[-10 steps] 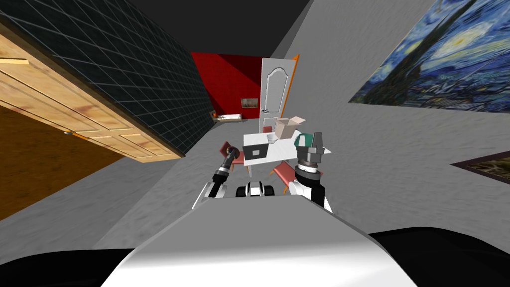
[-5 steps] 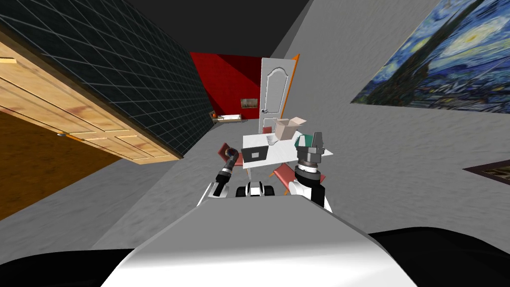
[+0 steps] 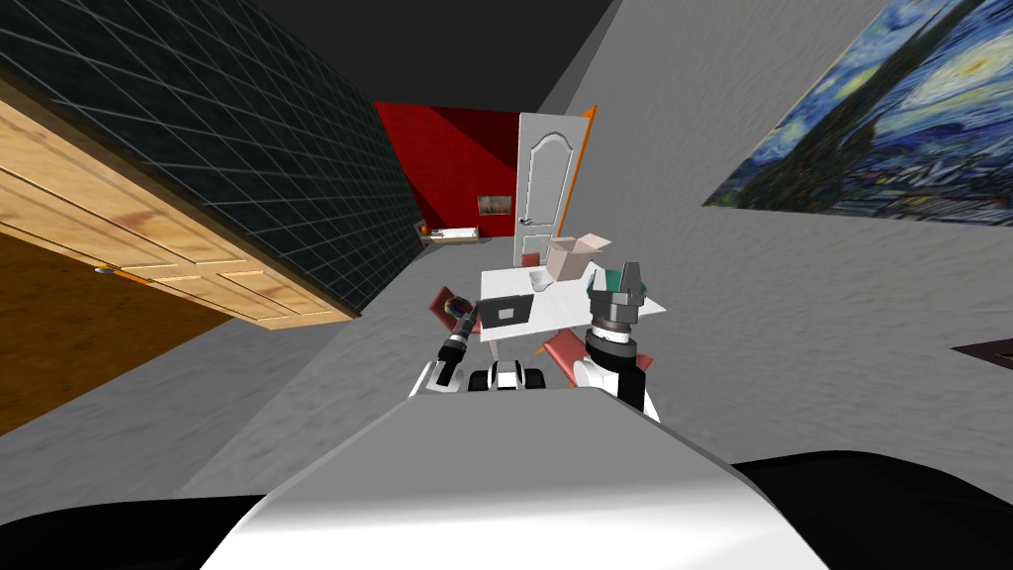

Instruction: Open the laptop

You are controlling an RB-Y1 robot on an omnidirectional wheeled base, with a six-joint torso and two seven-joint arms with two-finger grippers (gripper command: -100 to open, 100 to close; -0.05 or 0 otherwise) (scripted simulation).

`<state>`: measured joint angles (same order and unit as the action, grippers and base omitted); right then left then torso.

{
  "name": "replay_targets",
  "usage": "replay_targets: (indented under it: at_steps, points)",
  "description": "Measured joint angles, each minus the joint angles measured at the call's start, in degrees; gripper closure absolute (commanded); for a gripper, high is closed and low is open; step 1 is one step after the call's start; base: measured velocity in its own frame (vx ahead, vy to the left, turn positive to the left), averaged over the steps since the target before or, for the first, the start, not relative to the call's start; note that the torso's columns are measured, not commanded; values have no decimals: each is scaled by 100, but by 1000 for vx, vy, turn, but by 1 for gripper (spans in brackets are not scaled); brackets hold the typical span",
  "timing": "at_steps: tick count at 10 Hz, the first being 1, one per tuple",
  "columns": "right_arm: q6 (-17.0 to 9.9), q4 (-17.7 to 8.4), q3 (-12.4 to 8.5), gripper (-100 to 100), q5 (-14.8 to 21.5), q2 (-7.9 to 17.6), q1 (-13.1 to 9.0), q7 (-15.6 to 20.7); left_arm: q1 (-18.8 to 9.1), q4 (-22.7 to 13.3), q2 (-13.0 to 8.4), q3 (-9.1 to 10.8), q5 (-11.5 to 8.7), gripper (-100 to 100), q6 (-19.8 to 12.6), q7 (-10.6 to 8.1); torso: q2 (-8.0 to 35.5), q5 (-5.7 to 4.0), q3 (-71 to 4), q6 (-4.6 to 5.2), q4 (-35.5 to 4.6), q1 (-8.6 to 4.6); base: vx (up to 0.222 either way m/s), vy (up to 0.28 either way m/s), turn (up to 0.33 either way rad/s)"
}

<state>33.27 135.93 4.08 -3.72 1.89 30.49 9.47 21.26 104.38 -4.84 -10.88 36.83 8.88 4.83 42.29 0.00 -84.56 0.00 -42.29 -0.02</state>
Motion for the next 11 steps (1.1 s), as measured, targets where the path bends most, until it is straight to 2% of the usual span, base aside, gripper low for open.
replay_targets:
  at_steps: [3, 4, 5, 6, 9, 10, 11]
  points:
    - [0, 0, 0, 0, 0, 0, 0, 0, -40, -100, 382, -63, 201, -100, -159, -36, 8, 1, 4, 0, -2, 5, 39, -8, 2]
    - [0, 0, 0, 0, 0, 0, -1, 0, -40, -102, 394, -64, 205, -100, -160, -37, 7, 1, 4, 2, -1, 5, 0, 0, 0]
    - [0, 0, 0, 0, 0, 0, -1, 0, -40, -101, 393, -64, 205, 100, -160, -37, 4, 1, 3, 1, -1, 4, 0, 0, 0]
    - [0, 0, 0, 0, 0, 0, -2, 0, -52, -85, 398, -77, 205, 100, -144, -37, -9, 3, -3, -6, 10, 9, -29, -7, -60]
    - [0, 0, 0, 0, 0, 0, -1, 0, -478, -178, -12, -179, -260, 100, -589, -101, -24, 7, -15, 4, 13, 10, -26, 4, -38]
    - [0, 0, 0, 0, 0, 0, -1, 0, -634, -229, -89, -203, -419, 100, -752, -117, -23, 4, -14, 2, 11, 5, -7, 2, 4]
    - [0, 0, 0, 0, 0, 0, -1, 0, -674, -236, -99, -210, -481, 100, -883, -114, -18, 3, -12, 2, 10, 0, -20, 0, -43]
